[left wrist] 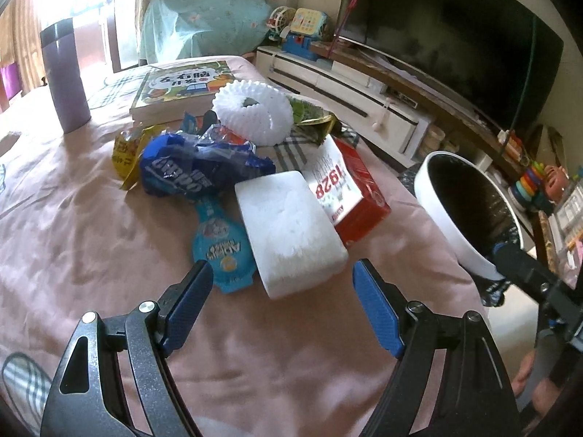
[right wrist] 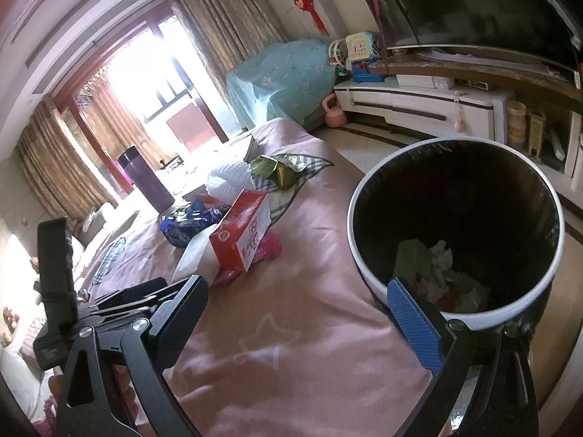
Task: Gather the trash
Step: 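Grasp the white sponge with the left tool while the right tool grasps the red-and-white box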
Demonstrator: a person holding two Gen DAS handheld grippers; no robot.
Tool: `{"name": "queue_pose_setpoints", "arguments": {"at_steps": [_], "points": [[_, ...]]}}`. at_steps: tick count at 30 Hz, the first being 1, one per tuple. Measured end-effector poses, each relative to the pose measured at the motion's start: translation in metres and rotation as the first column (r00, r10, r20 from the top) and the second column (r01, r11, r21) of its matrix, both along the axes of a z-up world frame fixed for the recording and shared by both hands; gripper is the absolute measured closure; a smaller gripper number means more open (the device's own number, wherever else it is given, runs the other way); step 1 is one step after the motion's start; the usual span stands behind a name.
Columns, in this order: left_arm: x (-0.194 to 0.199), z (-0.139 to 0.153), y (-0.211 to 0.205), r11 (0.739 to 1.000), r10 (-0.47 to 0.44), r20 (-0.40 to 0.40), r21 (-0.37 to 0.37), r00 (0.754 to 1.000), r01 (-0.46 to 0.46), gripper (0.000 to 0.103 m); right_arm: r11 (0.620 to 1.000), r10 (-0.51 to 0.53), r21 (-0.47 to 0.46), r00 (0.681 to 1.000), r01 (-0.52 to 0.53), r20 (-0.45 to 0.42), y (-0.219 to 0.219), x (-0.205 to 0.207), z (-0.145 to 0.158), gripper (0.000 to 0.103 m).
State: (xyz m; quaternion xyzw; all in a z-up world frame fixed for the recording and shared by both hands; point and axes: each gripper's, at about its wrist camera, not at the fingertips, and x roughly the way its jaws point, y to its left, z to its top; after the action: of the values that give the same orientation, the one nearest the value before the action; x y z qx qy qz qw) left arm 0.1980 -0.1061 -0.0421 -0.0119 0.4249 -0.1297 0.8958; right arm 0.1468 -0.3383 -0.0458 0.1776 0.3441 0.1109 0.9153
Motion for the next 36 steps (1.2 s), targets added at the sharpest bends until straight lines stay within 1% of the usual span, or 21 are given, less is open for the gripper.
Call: {"name": "queue_pose_setpoints", "arguments": {"at_steps": [1,2,3,4,7,8,9,13,15,16,17,18,20,21,22,24,25,26,27,32,36], "points": [[0.002,-0.001,0.002,1.000,-0.001,0.001,-0.002,1.000,0.001,0.037,1.000,0.003,0.001,1.000,-0.003,0.001,0.001,0.002,0.001,0.003],[0.003,-0.003,0.003,1.000,-0.006,-0.009,-0.011,1.000,0.006,0.058,1.000,0.008,0.002,1.000,-0.008,0.003,0.002,0.005,0.002,0.003],[0.005,-0.006,0.007,1.000,-0.016,-0.030,-0.027,0.999,0.015,0.062,1.000,0.014,0.002,1.000,-0.014,0.004,0.004,0.008,0.003,0.004],[0.006,-0.007,0.011,0.999,-0.019,-0.038,-0.045,0.999,0.018,0.062,1.000,0.020,0.001,1.000,-0.020,0.005,0.006,0.011,0.004,0.004],[-0.001,-0.005,0.021,0.999,-0.015,-0.025,-0.051,1.000,0.013,0.066,0.999,0.052,0.006,0.999,-0.052,0.005,0.016,0.023,0.005,0.004],[-0.003,-0.005,0.024,0.998,-0.018,-0.025,-0.058,1.000,0.016,0.093,0.998,0.066,0.009,0.998,-0.066,0.003,0.020,0.028,0.004,0.004],[-0.004,-0.006,0.029,0.997,-0.025,-0.046,-0.069,0.999,0.022,0.101,0.997,0.078,0.012,0.997,-0.078,0.000,0.023,0.033,0.003,0.004],[-0.009,-0.010,0.037,0.998,-0.018,-0.063,-0.065,0.998,0.013,0.101,0.992,0.122,0.018,0.992,-0.121,-0.034,0.043,0.057,-0.005,0.007],[-0.010,-0.012,0.043,0.998,-0.007,-0.074,-0.066,0.997,0.003,0.099,0.989,0.145,0.022,0.988,-0.144,-0.053,0.054,0.069,-0.010,0.010],[-0.010,-0.013,0.045,0.997,-0.005,-0.078,-0.073,0.997,-0.001,0.097,0.988,0.154,0.019,0.986,-0.153,-0.061,0.060,0.075,-0.013,0.014],[-0.010,-0.012,0.046,0.997,-0.001,-0.079,-0.082,0.997,-0.005,0.090,0.988,0.157,0.015,0.985,-0.157,-0.068,0.063,0.080,-0.015,0.017],[-0.009,-0.010,0.048,0.996,0.004,-0.075,-0.087,0.997,-0.011,0.080,0.987,0.163,0.013,0.983,-0.163,-0.079,0.067,0.085,-0.018,0.022],[-0.009,-0.005,0.048,0.996,0.012,-0.057,-0.090,0.998,-0.017,0.068,0.985,0.173,0.015,0.979,-0.173,-0.104,0.072,0.095,-0.024,0.031],[-0.009,-0.002,0.047,0.996,0.011,-0.049,-0.092,0.999,-0.016,0.062,0.984,0.179,0.018,0.977,-0.178,-0.117,0.072,0.099,-0.027,0.046],[-0.007,0.000,0.045,0.996,0.011,-0.045,-0.093,0.999,-0.016,0.058,0.982,0.186,0.024,0.974,-0.185,-0.132,0.072,0.101,-0.031,0.071],[-0.004,0.004,0.039,0.996,0.011,-0.036,-0.088,0.999,-0.014,0.042,0.984,0.179,0.034,0.974,-0.176,-0.138,0.068,0.100,-0.033,0.072],[-0.001,0.005,0.037,0.996,0.011,-0.032,-0.084,0.999,-0.014,0.038,0.985,0.170,0.035,0.977,-0.167,-0.130,0.065,0.097,-0.033,0.072],[0.002,0.007,0.032,0.997,0.015,-0.030,-0.072,0.999,-0.017,0.029,0.987,0.161,0.040,0.980,-0.157,-0.119,0.061,0.092,-0.031,0.072],[0.004,0.007,0.030,0.998,0.020,-0.030,-0.065,0.999,-0.022,0.023,0.987,0.156,0.047,0.982,-0.151,-0.111,0.057,0.089,-0.030,0.072],[0.024,0.008,0.005,0.999,0.028,-0.024,-0.017,0.999,-0.028,0.018,0.993,0.110,0.050,0.992,-0.107,-0.065,0.033,0.068,-0.016,0.072],[0.038,0.002,-0.012,0.999,0.042,-0.026,0.034,0.999,-0.041,0.018,0.996,0.077,0.056,0.996,-0.075,-0.042,0.014,0.056,-0.009,0.072]]}}
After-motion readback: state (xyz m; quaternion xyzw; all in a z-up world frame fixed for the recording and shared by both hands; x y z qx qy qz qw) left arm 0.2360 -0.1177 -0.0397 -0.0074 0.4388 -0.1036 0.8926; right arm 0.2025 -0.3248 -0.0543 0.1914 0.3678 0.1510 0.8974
